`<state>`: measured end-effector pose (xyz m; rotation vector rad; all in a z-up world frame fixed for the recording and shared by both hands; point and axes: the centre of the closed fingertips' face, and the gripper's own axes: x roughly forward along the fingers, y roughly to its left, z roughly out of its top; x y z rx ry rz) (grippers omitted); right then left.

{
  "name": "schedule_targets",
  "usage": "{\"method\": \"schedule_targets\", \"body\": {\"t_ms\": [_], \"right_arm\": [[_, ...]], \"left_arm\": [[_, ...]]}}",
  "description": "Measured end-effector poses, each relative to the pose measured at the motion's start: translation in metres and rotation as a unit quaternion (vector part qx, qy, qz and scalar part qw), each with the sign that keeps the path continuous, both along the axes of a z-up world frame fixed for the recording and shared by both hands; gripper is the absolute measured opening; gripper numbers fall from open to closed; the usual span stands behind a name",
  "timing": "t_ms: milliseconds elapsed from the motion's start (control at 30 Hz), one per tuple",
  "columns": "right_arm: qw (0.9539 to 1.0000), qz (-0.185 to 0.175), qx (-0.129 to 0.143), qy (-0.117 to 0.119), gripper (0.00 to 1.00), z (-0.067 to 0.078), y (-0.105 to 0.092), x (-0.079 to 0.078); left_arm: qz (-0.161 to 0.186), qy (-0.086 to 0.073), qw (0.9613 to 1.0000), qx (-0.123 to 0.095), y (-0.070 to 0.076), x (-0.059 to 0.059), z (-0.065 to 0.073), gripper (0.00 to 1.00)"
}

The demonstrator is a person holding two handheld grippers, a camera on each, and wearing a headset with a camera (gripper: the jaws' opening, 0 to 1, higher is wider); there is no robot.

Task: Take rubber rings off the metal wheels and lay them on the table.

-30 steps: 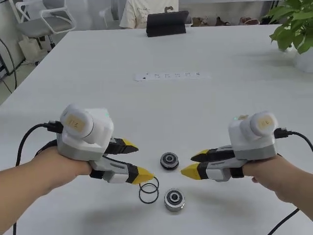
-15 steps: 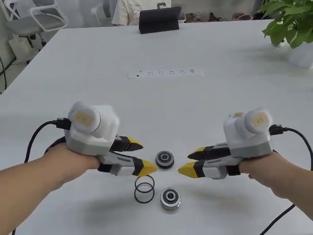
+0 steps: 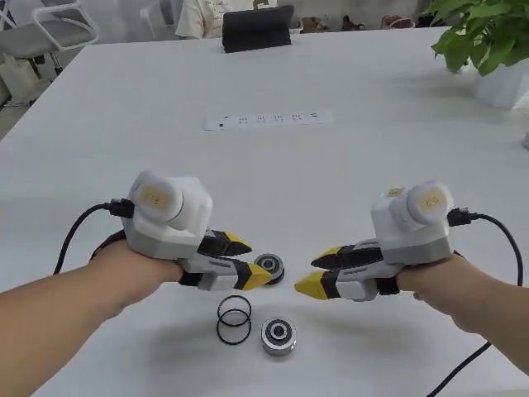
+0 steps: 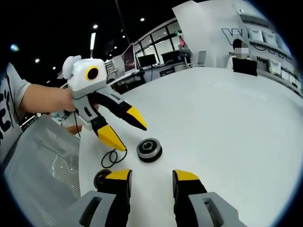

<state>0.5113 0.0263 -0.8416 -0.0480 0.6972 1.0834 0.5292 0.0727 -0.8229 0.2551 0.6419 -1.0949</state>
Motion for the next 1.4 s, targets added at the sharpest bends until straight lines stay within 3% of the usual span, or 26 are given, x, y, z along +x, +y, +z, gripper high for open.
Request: {"method": "schedule_targets", "body": {"t_ms": [467, 600, 667, 767, 833, 1400], "right_arm": [[1.0, -0.003, -0.002, 0.004, 0.32, -0.003, -0.003, 0.0], [1.0, -0.004, -0.003, 0.004, 0.32, -0.004, -0.004, 0.001], [1.0, -0.005, -0.003, 0.004, 0.32, -0.004, -0.004, 0.001], [1.0, -0.004, -0.002, 0.003, 0.32, -0.004, -0.001, 0.002], [1.0, -0.003, 0.0, 0.001, 0.32, -0.003, 0.001, 0.002], [0.9999, 0.004, 0.006, -0.011, 0.31, -0.002, 0.019, 0.007]], "left_arm": [[-0.008, -0.004, 0.9998, 0.016, -0.009, 0.003, -0.013, 0.14], [-0.008, -0.017, 0.9996, 0.022, -0.009, 0.005, -0.015, 0.12], [-0.013, -0.031, 0.999, 0.03, -0.009, 0.006, -0.016, 0.1], [-0.034, -0.065, 0.996, 0.05, -0.01, 0.005, -0.015, 0.1], [-0.027, -0.056, 0.997, 0.045, -0.01, 0.004, -0.015, 0.1], [-0.012, -0.056, 0.9979, 0.032, -0.008, 0.003, -0.015, 0.07]]}}
